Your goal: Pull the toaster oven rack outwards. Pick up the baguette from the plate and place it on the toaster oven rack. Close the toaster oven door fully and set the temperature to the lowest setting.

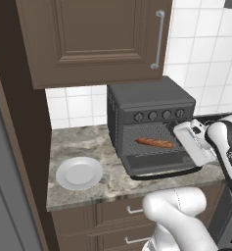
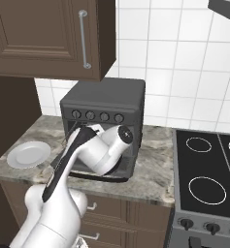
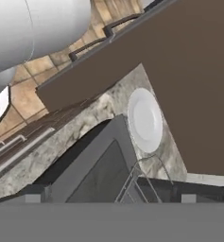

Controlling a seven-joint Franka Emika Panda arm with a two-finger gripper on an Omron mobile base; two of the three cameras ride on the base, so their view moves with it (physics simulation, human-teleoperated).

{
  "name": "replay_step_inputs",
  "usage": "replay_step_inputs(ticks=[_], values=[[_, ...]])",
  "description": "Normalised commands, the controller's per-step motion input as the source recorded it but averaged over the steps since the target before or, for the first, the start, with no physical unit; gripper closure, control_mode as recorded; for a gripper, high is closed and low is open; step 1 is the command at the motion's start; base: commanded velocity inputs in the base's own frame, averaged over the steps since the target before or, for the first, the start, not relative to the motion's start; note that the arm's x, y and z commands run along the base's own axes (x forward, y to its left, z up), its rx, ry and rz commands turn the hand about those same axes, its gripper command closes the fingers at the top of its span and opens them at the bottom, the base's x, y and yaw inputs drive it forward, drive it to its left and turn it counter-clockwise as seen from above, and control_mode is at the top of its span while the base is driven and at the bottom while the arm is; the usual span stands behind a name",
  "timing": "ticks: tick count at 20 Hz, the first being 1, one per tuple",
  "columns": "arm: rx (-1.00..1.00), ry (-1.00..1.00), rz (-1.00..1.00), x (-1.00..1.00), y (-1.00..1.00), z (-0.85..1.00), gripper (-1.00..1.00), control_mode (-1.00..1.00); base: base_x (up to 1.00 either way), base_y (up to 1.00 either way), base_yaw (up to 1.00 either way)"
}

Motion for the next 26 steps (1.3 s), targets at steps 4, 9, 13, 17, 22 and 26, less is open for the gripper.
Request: replay_step_inputs(ticks=[4,9,13,17,22,26], values=[[-0.07,0.0,0.11,0.45,0.36,-0.26,-1.0,-1.0,0.0,0.0,0.0],[-0.02,-0.02,0.14,0.49,0.23,-0.29,-1.0,-1.0,0.0,0.0,0.0],[0.0,-0.07,0.15,0.42,0.25,-0.27,-1.0,-1.0,0.0,0.0,0.0],[0.0,-0.14,0.15,0.26,0.23,-0.27,-1.0,-1.0,0.0,0.0,0.0],[0.0,-0.21,0.15,0.11,0.11,-0.22,-1.0,-1.0,0.0,0.0,0.0],[0.0,-0.24,0.14,0.05,0.11,-0.19,-1.0,-1.0,0.0,0.0,0.0]])
